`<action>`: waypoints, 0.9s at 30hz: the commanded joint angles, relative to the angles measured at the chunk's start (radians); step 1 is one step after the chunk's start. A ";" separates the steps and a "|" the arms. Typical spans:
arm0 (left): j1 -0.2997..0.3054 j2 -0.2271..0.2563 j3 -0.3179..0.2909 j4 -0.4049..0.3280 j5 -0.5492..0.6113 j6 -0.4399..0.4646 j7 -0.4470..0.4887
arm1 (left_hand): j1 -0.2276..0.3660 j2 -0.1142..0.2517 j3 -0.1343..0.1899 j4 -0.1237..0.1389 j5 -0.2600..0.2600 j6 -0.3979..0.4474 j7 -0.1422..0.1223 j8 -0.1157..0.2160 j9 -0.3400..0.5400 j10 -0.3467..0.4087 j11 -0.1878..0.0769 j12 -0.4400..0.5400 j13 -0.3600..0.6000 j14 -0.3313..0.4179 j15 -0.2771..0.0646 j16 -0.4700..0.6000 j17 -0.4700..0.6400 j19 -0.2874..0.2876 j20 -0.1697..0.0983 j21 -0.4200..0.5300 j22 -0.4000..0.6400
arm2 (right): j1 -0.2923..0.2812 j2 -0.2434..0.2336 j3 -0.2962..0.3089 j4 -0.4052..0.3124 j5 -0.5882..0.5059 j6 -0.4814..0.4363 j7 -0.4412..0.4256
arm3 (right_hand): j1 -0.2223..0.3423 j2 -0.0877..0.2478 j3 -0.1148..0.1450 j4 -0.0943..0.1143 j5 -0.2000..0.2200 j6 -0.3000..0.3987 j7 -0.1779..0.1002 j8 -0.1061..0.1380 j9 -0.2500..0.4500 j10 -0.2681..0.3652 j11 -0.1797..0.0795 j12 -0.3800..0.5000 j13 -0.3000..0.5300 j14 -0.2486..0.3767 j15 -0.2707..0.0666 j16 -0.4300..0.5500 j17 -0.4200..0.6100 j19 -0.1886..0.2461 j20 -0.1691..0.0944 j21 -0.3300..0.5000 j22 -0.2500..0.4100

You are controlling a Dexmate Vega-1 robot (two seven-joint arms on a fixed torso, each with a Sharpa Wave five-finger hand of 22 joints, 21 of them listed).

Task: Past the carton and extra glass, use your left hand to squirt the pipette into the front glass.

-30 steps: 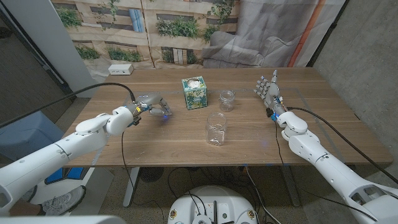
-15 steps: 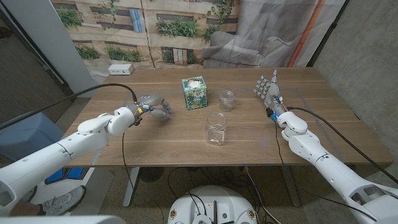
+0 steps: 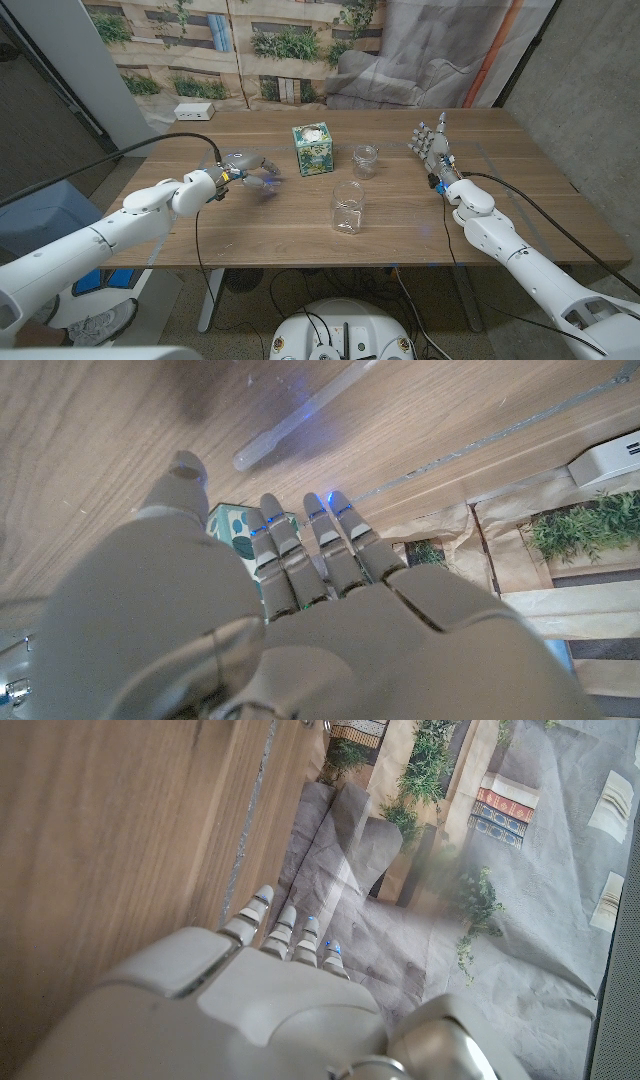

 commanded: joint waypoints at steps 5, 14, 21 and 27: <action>-0.017 0.015 0.003 -0.004 0.026 -0.069 -0.040 | -0.033 -0.009 -0.020 0.001 -0.002 -0.069 0.021 0.011 0.000 -0.173 0.019 -0.010 -0.008 -0.104 -0.085 0.001 0.004 -0.059 0.009 -0.015 0.000 | 0.000 0.000 0.000 0.000 0.000 0.000 0.000 | 0.000 0.058 -0.008 -0.001 0.005 0.001 -0.009 0.007 0.002 0.000 -0.001 0.004 0.001 -0.008 -0.083 0.006 0.004 0.006 0.001 0.005 0.005; -0.020 0.033 -0.017 -0.016 -0.005 -0.096 -0.082 | -0.068 -0.015 -0.037 0.006 -0.004 -0.163 0.053 0.008 -0.003 -0.310 0.091 -0.005 -0.015 -0.218 -0.042 0.000 0.002 -0.136 0.026 -0.027 -0.006 | 0.000 -0.003 0.000 -0.001 0.003 -0.001 0.007 | 0.000 0.058 -0.008 -0.001 0.005 0.002 -0.008 0.007 0.002 0.000 0.000 0.004 0.001 -0.008 -0.082 0.006 0.004 0.005 0.001 0.005 0.005; 0.043 0.027 -0.093 0.003 -0.088 -0.141 0.062 | -0.134 0.043 -0.036 0.037 -0.005 -0.159 0.078 0.029 -0.002 -0.298 0.097 0.019 -0.014 -0.200 -0.042 0.022 0.003 -0.158 0.037 -0.019 -0.008 | -0.001 -0.001 0.001 -0.002 0.001 -0.001 0.000 | 0.000 0.058 -0.008 -0.001 0.005 0.001 -0.008 0.007 0.002 -0.002 -0.003 0.003 0.001 -0.008 -0.083 0.006 0.004 0.006 0.000 0.005 0.005; 0.072 0.003 -0.135 0.049 -0.178 -0.170 0.121 | -0.164 0.068 -0.034 0.053 -0.006 -0.147 0.076 0.032 -0.002 -0.290 0.098 0.021 -0.014 -0.186 -0.047 0.026 0.006 -0.148 0.030 -0.014 -0.009 | 0.000 0.000 0.000 0.000 0.000 0.000 0.000 | 0.000 0.059 -0.008 -0.001 0.005 0.001 -0.009 0.007 0.002 -0.001 0.000 0.003 0.001 -0.008 -0.083 0.006 0.004 0.005 0.001 0.005 0.005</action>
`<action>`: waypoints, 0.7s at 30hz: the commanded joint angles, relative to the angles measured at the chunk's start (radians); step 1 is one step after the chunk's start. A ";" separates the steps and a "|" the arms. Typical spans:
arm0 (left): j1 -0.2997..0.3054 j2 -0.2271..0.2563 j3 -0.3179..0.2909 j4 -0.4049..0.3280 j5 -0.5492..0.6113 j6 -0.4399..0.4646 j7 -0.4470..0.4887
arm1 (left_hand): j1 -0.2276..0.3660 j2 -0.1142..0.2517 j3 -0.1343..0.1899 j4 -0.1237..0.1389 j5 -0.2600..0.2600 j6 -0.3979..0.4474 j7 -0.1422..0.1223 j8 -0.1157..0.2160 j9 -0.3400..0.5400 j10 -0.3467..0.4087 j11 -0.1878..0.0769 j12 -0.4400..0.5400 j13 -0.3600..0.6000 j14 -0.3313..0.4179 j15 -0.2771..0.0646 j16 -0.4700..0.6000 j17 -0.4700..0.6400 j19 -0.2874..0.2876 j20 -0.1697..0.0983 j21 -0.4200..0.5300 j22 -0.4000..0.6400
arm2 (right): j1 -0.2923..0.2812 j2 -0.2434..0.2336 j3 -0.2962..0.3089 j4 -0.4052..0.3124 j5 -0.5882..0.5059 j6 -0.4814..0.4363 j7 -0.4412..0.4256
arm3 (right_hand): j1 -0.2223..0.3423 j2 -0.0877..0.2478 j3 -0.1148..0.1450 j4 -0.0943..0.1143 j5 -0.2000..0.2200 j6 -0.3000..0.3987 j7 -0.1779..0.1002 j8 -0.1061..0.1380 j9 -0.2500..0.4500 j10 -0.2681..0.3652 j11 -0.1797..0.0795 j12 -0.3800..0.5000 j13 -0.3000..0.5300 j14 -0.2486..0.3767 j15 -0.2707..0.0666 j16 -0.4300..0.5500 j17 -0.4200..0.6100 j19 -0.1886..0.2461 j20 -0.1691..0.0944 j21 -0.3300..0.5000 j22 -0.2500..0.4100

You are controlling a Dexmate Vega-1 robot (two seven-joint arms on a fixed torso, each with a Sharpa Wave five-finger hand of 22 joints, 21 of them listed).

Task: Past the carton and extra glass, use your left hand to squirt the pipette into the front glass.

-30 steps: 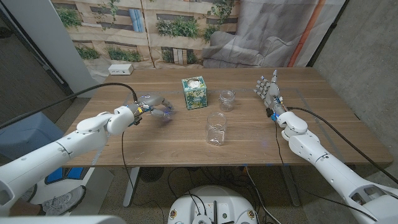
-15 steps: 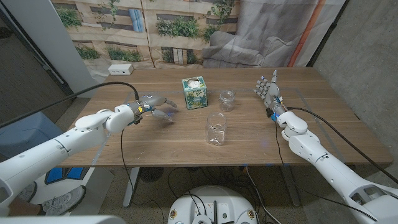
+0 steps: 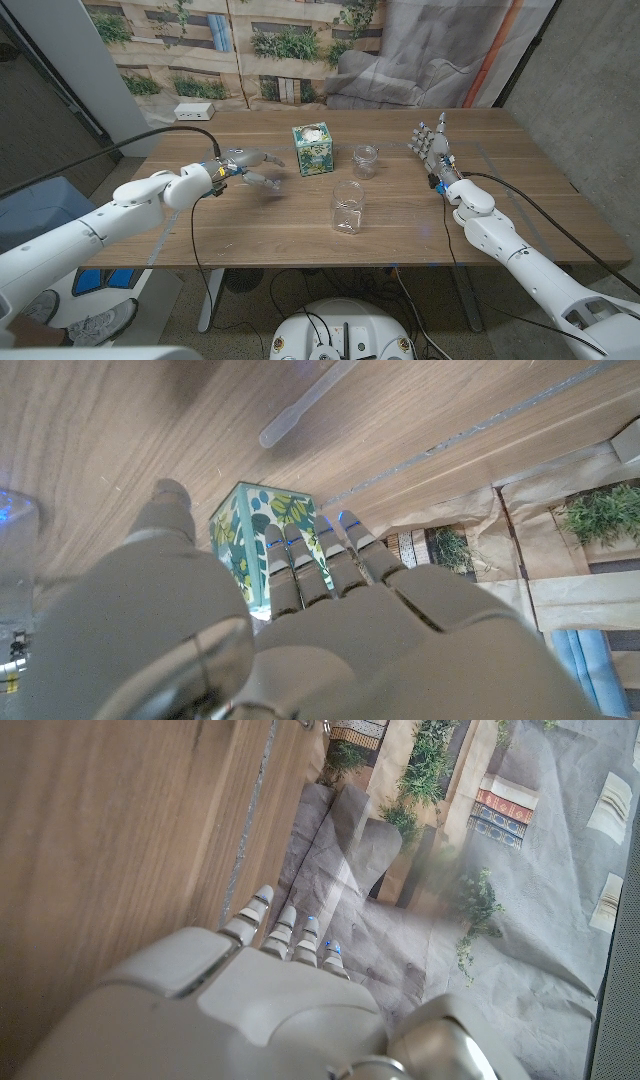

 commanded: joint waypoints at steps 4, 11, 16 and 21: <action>0.070 -0.070 -0.093 0.112 -0.208 -0.085 0.162 | -0.020 0.022 0.004 0.014 -0.003 0.009 0.009 0.006 0.001 -0.003 0.015 -0.001 0.003 0.010 -0.053 0.004 0.005 0.018 -0.003 0.008 0.001 | 0.000 0.001 0.000 0.000 -0.001 0.000 -0.005 | 0.000 0.059 -0.008 -0.001 0.005 0.001 -0.009 0.007 0.002 -0.003 -0.004 0.003 0.004 -0.008 -0.084 0.006 0.004 0.005 0.001 0.005 0.005; 0.060 -0.148 -0.090 0.238 -0.317 -0.157 0.190 | -0.026 0.034 0.010 0.014 -0.002 0.011 0.011 0.004 0.000 -0.005 0.029 -0.002 0.003 0.014 -0.053 0.002 0.004 0.030 -0.008 0.012 0.001 | 0.000 0.001 0.000 0.000 -0.001 0.000 -0.004 | 0.000 0.059 -0.008 -0.001 0.005 0.001 -0.008 0.007 0.002 -0.006 0.000 0.002 0.003 -0.008 -0.083 0.006 0.004 0.006 0.001 0.005 0.005; 0.048 -0.185 -0.087 0.312 -0.376 -0.216 0.195 | -0.031 0.049 0.016 0.015 -0.002 0.016 0.014 0.004 -0.001 -0.013 0.039 -0.005 0.002 0.014 -0.050 0.000 0.004 0.036 -0.010 0.014 0.001 | 0.000 0.001 0.000 0.000 -0.001 0.000 -0.004 | 0.000 0.059 -0.008 -0.001 0.005 0.001 -0.008 0.007 0.002 -0.002 -0.001 0.003 0.003 -0.008 -0.083 0.006 0.004 0.006 0.001 0.006 0.005; 0.061 -0.213 -0.104 0.353 -0.419 -0.265 0.237 | -0.044 0.066 0.022 0.021 -0.002 0.008 0.012 -0.002 -0.002 -0.033 0.047 -0.011 0.002 0.009 -0.042 -0.004 0.004 0.037 -0.013 0.013 0.001 | 0.000 0.001 0.000 0.000 -0.001 0.000 -0.004 | 0.000 0.059 -0.008 -0.001 0.005 0.002 -0.008 0.007 0.002 0.000 -0.002 0.004 0.003 -0.008 -0.083 0.006 0.004 0.006 0.001 0.005 0.005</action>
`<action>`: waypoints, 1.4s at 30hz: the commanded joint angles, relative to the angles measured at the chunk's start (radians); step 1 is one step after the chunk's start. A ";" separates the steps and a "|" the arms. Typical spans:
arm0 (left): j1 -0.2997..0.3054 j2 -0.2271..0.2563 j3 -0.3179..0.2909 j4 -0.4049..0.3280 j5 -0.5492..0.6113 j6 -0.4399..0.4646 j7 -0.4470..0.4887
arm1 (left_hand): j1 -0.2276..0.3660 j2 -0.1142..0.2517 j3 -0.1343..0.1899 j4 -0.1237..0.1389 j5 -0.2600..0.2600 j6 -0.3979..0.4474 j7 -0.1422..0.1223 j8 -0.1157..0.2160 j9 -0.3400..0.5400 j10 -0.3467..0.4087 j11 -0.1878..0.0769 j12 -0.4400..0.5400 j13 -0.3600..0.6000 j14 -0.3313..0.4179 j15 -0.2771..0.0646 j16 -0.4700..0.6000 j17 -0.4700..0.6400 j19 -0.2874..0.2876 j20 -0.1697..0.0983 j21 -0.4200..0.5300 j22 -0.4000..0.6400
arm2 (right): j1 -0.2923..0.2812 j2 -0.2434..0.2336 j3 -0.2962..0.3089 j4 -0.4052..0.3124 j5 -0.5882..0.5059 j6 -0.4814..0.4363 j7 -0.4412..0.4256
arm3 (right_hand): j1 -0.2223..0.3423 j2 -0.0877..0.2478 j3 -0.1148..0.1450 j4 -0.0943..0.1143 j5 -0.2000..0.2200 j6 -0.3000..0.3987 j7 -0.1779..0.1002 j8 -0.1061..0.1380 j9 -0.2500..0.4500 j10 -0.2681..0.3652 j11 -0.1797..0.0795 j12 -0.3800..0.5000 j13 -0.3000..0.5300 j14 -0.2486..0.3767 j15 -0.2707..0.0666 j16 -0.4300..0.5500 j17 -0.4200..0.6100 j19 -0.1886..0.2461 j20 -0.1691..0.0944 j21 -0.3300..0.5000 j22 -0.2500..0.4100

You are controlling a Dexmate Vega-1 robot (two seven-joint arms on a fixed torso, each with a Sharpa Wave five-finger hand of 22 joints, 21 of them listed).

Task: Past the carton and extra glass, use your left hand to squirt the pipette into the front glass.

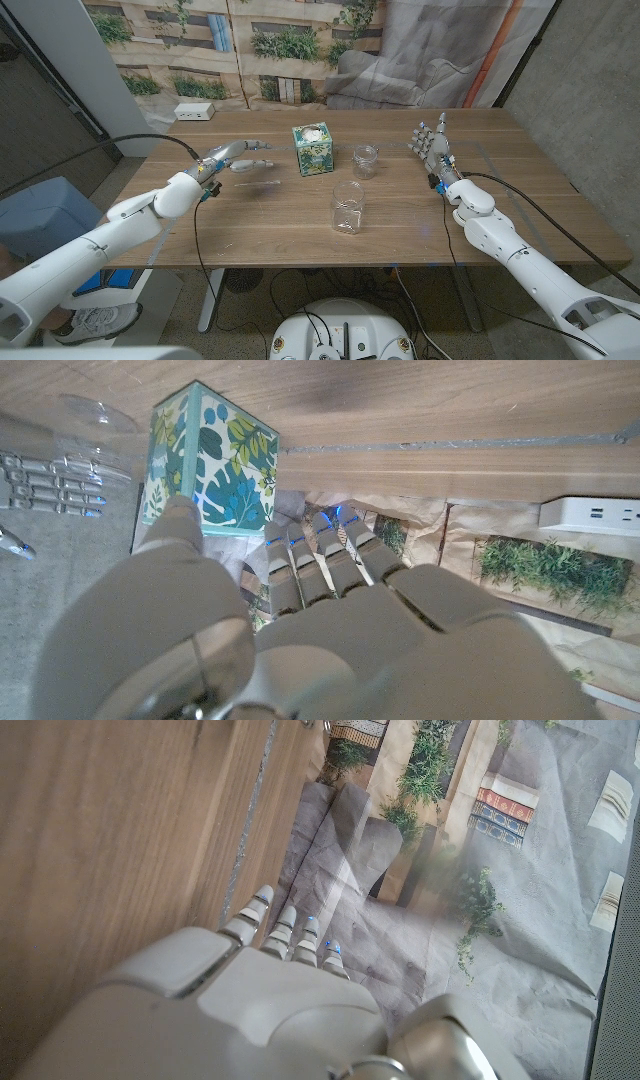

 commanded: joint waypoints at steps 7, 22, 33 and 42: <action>0.026 -0.136 -0.053 0.164 -0.258 -0.130 0.070 | -0.042 0.027 0.008 0.013 -0.005 -0.040 0.000 -0.015 0.000 -0.030 0.022 -0.008 0.000 -0.031 -0.025 -0.016 0.001 0.006 -0.006 0.001 0.000 | 0.000 0.001 0.000 0.000 -0.001 0.000 -0.001 | 0.000 0.059 -0.008 -0.001 0.005 0.001 -0.009 0.007 0.002 -0.003 -0.002 0.003 0.003 -0.008 -0.083 0.006 0.004 0.006 0.001 0.005 0.005; 0.047 -0.225 -0.093 0.182 -0.435 -0.170 0.047 | -0.093 0.084 0.024 0.036 -0.002 -0.056 0.003 -0.013 -0.001 -0.044 0.049 -0.003 -0.001 -0.043 0.000 -0.010 0.002 0.000 -0.004 -0.003 0.000 | 0.001 -0.001 0.000 0.001 0.001 0.000 0.007 | 0.000 0.058 -0.008 -0.001 0.005 0.002 -0.007 0.007 0.002 -0.001 -0.003 0.003 0.003 -0.008 -0.083 0.006 0.004 0.006 0.001 0.005 0.005; 0.130 -0.247 -0.148 0.036 -0.549 -0.039 0.098 | -0.108 0.092 0.030 0.039 -0.002 -0.067 0.007 -0.016 -0.001 -0.048 0.056 -0.002 -0.002 -0.047 0.008 -0.011 0.001 -0.001 0.001 -0.004 -0.001 | 0.000 0.000 0.000 -0.001 -0.001 0.000 -0.001 | 0.000 0.058 -0.008 -0.001 0.005 0.002 -0.008 0.007 0.002 0.001 -0.001 0.004 0.004 -0.007 -0.082 0.006 0.004 0.006 0.000 0.005 0.005; 0.131 -0.315 -0.160 0.044 -0.692 0.014 0.062 | -0.132 0.098 0.039 0.040 -0.002 -0.097 0.000 -0.022 -0.002 -0.090 0.050 -0.012 -0.002 -0.085 0.008 -0.020 0.000 -0.004 -0.001 -0.005 -0.001 | 0.000 -0.001 -0.001 0.001 0.001 0.000 0.007 | 0.000 0.059 -0.008 -0.001 0.005 0.001 -0.008 0.007 0.002 0.000 0.000 0.004 0.004 -0.007 -0.082 0.006 0.005 0.005 0.001 0.005 0.005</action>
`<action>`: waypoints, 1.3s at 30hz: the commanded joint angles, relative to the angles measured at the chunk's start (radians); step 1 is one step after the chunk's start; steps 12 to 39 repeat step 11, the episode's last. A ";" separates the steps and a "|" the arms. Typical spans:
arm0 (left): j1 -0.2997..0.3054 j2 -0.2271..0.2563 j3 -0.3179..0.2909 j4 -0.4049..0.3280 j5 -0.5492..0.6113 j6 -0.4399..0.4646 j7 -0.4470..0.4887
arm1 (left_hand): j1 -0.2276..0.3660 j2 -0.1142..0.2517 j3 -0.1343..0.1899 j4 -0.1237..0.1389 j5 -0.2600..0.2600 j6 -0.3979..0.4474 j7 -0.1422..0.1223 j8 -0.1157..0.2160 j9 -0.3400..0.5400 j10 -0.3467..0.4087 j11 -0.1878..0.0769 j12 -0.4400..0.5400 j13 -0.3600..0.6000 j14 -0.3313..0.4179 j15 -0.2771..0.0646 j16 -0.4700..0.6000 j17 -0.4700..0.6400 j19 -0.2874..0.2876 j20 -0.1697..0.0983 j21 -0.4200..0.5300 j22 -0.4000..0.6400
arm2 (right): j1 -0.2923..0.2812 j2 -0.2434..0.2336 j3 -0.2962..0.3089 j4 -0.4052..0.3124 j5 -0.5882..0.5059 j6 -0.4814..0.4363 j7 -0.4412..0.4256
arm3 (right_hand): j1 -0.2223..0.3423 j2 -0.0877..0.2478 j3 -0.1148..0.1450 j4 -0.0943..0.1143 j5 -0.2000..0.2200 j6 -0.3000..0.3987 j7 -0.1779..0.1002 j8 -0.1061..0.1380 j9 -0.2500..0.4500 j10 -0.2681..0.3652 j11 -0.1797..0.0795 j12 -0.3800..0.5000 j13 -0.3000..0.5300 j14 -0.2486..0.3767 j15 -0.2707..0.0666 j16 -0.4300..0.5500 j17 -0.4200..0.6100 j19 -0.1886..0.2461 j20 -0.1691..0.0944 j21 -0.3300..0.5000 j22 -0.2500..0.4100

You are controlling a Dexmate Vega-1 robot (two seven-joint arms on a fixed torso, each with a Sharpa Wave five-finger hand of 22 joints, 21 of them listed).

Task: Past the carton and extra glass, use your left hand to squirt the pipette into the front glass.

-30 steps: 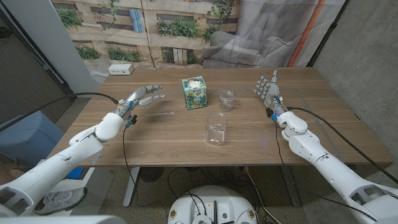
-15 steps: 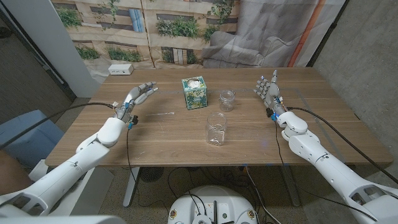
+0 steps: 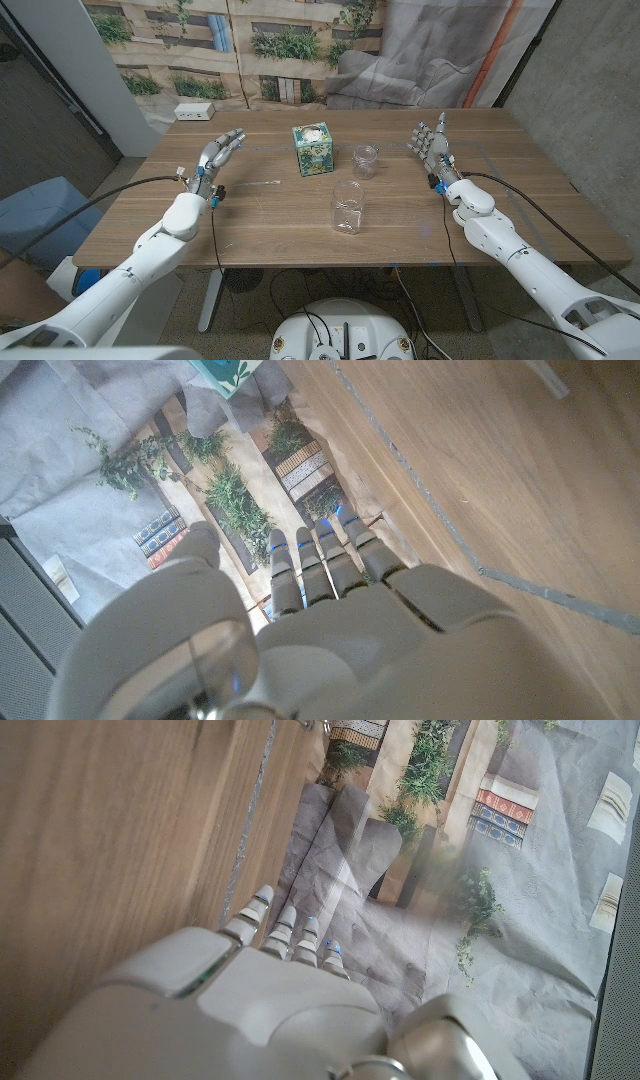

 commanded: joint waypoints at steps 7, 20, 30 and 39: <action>-0.018 -0.088 -0.016 0.016 -0.231 -0.040 -0.181 | -0.193 0.000 0.045 -0.003 0.005 -0.447 -0.083 -0.007 -0.006 -0.520 -0.003 -0.014 -0.002 -0.478 0.057 -0.016 -0.001 -0.400 0.017 -0.039 -0.006 | 0.000 0.001 0.000 0.000 -0.001 0.001 -0.003 | 0.000 0.058 -0.008 -0.001 0.005 0.001 -0.008 0.007 0.002 -0.002 -0.002 0.003 0.002 -0.008 -0.083 0.006 0.005 0.006 0.001 0.005 0.005; 0.041 -0.053 -0.119 -0.241 -0.306 -0.071 -0.165 | -0.264 -0.006 0.041 0.018 0.005 -0.496 -0.088 0.000 -0.007 -0.579 -0.001 0.001 -0.002 -0.525 0.055 -0.001 0.003 -0.468 0.004 -0.023 -0.004 | 0.000 0.001 0.000 0.000 -0.001 0.001 -0.003 | 0.000 0.058 -0.008 -0.001 0.005 0.002 -0.009 0.007 0.002 -0.004 0.001 0.002 0.002 -0.008 -0.083 0.006 0.005 0.005 0.001 0.005 0.005; 0.041 -0.053 -0.119 -0.241 -0.306 -0.071 -0.165 | -0.264 -0.006 0.041 0.018 0.005 -0.496 -0.088 0.000 -0.007 -0.579 -0.001 0.001 -0.002 -0.525 0.055 -0.001 0.003 -0.468 0.004 -0.023 -0.004 | 0.000 0.001 0.000 0.000 -0.001 0.001 -0.003 | 0.000 0.058 -0.008 -0.001 0.005 0.002 -0.009 0.007 0.002 -0.004 0.001 0.002 0.002 -0.008 -0.083 0.006 0.005 0.005 0.001 0.005 0.005; 0.041 -0.053 -0.119 -0.241 -0.306 -0.071 -0.165 | -0.264 -0.006 0.041 0.018 0.005 -0.496 -0.088 0.000 -0.007 -0.579 -0.001 0.001 -0.002 -0.525 0.055 -0.001 0.003 -0.468 0.004 -0.023 -0.004 | 0.000 0.001 0.000 0.000 -0.001 0.001 -0.003 | 0.000 0.058 -0.008 -0.001 0.005 0.002 -0.009 0.007 0.002 -0.004 0.001 0.002 0.002 -0.008 -0.083 0.006 0.005 0.005 0.001 0.005 0.005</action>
